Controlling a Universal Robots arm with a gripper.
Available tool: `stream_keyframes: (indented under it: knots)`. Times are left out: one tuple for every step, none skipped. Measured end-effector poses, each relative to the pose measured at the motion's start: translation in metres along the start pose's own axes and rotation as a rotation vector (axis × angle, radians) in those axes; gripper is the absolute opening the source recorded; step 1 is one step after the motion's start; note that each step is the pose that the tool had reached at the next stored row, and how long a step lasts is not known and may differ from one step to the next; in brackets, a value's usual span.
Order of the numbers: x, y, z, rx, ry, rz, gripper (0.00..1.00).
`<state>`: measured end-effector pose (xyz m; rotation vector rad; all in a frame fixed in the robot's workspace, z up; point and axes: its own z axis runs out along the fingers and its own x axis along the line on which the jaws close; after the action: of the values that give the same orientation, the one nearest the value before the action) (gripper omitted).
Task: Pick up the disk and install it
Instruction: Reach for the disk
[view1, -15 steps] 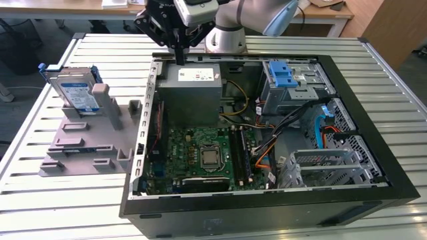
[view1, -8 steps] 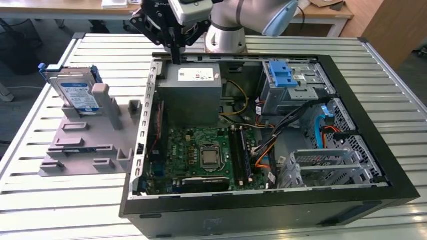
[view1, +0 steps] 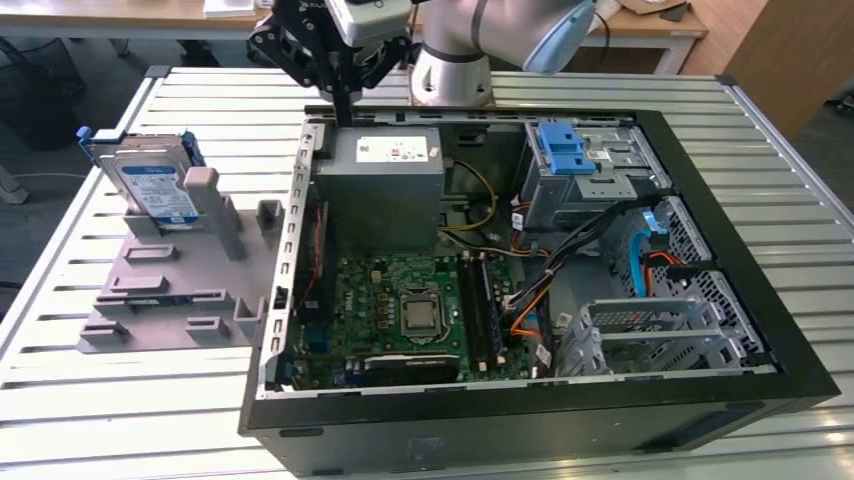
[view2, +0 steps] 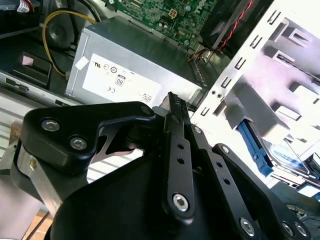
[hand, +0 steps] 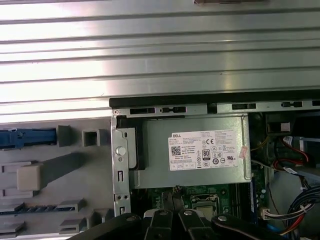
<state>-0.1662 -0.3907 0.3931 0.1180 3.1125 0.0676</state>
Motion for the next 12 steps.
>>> stream_keyframes:
  knots:
    - [0.0011,0.0005,0.0,0.0,0.0,0.0,0.11]
    - [0.0023,0.001,0.0,-0.0001,0.0,0.0,0.11]
    - [0.0035,0.0015,0.0,0.0,0.0,0.0,0.11]
    - [0.0046,0.0021,0.0,0.0,0.0,0.0,0.11]
    - [0.006,0.0026,0.0,0.0,0.0,0.0,0.11]
    - [0.0072,0.0032,0.0,0.0,0.0,0.0,0.11]
    - [0.0083,0.0039,0.0,0.0,0.0001,0.0,0.11]
    - [0.0095,0.0045,0.0,0.0001,0.0001,0.0,0.11]
    - [0.0108,0.0051,0.0,0.0,0.0,0.0,0.11]
    - [0.0119,0.0058,0.0,0.0,0.0,0.0,0.11]
    - [0.0131,0.0064,0.0,-0.0001,0.0,0.0,0.11]
    - [0.0142,0.0069,0.0001,-0.0001,-0.0001,0.0,0.11]
